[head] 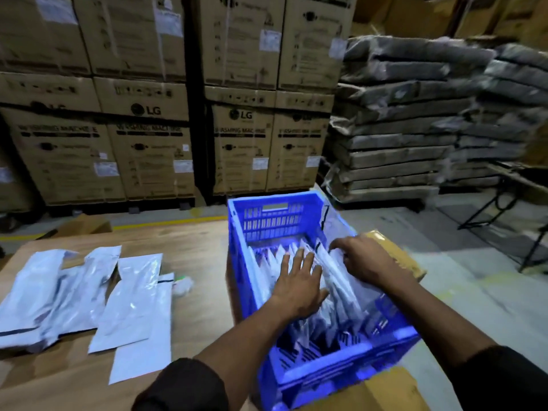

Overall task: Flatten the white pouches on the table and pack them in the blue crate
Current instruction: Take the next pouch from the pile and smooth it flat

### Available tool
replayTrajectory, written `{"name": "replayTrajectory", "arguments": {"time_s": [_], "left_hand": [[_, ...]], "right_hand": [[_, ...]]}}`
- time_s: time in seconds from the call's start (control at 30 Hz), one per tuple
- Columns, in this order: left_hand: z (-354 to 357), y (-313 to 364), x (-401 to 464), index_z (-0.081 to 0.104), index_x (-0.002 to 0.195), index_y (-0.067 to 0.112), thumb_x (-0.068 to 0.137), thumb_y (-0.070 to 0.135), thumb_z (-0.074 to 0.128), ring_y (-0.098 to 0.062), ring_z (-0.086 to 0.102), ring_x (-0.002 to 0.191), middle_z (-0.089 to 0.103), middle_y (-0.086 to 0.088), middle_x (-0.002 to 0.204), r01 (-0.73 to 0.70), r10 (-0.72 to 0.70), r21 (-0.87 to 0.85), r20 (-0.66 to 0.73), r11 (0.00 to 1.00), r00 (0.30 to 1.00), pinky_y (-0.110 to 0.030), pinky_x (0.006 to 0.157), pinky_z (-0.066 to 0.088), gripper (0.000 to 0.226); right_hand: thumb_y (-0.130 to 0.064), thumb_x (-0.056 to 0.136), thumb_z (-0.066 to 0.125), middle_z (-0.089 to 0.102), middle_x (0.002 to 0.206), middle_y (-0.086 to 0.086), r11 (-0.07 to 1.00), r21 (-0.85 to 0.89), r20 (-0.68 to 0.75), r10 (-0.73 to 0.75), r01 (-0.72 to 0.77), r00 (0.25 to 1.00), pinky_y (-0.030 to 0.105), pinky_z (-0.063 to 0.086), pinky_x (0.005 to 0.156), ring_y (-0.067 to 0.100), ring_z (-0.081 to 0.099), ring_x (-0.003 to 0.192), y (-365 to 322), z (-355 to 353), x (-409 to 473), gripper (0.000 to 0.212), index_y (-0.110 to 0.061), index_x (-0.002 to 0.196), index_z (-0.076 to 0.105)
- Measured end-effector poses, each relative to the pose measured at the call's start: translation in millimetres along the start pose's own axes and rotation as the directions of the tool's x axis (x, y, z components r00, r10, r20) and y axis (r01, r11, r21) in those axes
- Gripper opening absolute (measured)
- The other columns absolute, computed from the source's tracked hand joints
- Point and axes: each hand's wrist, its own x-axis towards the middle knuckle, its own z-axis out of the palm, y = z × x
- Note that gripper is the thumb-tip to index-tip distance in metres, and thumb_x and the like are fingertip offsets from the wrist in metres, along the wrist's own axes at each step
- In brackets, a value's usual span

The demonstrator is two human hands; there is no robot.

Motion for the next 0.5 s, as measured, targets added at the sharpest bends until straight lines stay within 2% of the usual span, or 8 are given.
{"name": "replayTrajectory", "arguments": {"time_s": [0.07,0.2,0.3,0.4,0.5], "left_hand": [[10.7,12.4,13.8,0.034,0.154,0.011,0.102,0.051,0.043,-0.035,0.001,0.155,0.015,-0.014,0.168,0.005,-0.002,-0.036,0.073,0.999,0.997,-0.059,0.121,-0.003,0.067],[29.2,32.3,39.1,0.017,0.161,0.013,0.103,0.044,0.037,-0.034,-0.012,0.155,-0.001,-0.010,0.170,-0.009,0.020,-0.082,0.132,0.997,0.991,-0.059,0.120,-0.010,0.068],[41.1,42.5,61.2,0.005,0.163,0.017,0.097,0.048,0.021,-0.035,-0.021,0.153,-0.014,-0.008,0.169,-0.039,0.046,-0.040,0.191,0.998,0.981,-0.060,0.119,-0.012,0.075],[50.7,51.9,80.6,0.007,0.163,0.016,0.082,0.059,-0.007,-0.035,-0.021,0.153,-0.010,-0.009,0.170,-0.102,0.115,-0.077,0.176,0.992,0.978,-0.059,0.119,-0.010,0.093],[61.5,54.0,87.6,0.015,0.162,0.017,0.076,0.066,-0.012,-0.036,-0.016,0.154,0.003,-0.012,0.169,-0.129,0.142,-0.102,0.136,0.986,0.980,-0.059,0.119,-0.008,0.103]], "right_hand": [[-0.009,0.079,0.055,0.070,0.111,0.011,1.000,-0.014,0.015,0.005,-0.005,1.000,0.042,0.050,0.081,0.036,0.062,0.106,13.8,4.5,-2.0,0.045,-0.027,0.119,0.064],[-0.007,0.083,0.052,0.064,0.125,0.006,0.998,-0.065,0.031,-0.012,0.014,0.999,0.042,0.048,0.083,0.035,0.059,0.112,30.1,6.3,-7.3,0.046,-0.022,0.126,0.059],[-0.009,0.089,0.050,0.060,0.130,0.003,0.987,-0.156,0.040,-0.030,0.036,0.999,0.037,0.040,0.073,0.033,0.057,0.112,35.5,6.6,-8.1,0.041,-0.020,0.127,0.055],[-0.012,0.088,0.053,0.061,0.123,0.001,0.983,-0.181,0.026,-0.039,0.043,0.999,0.033,0.030,0.064,0.032,0.058,0.106,41.2,6.2,-7.4,0.033,-0.021,0.120,0.055],[-0.014,0.089,0.053,0.063,0.121,0.002,0.977,-0.210,0.038,-0.034,0.041,0.999,0.034,0.029,0.062,0.032,0.057,0.102,41.4,7.3,-5.3,0.029,-0.019,0.117,0.057]]}}
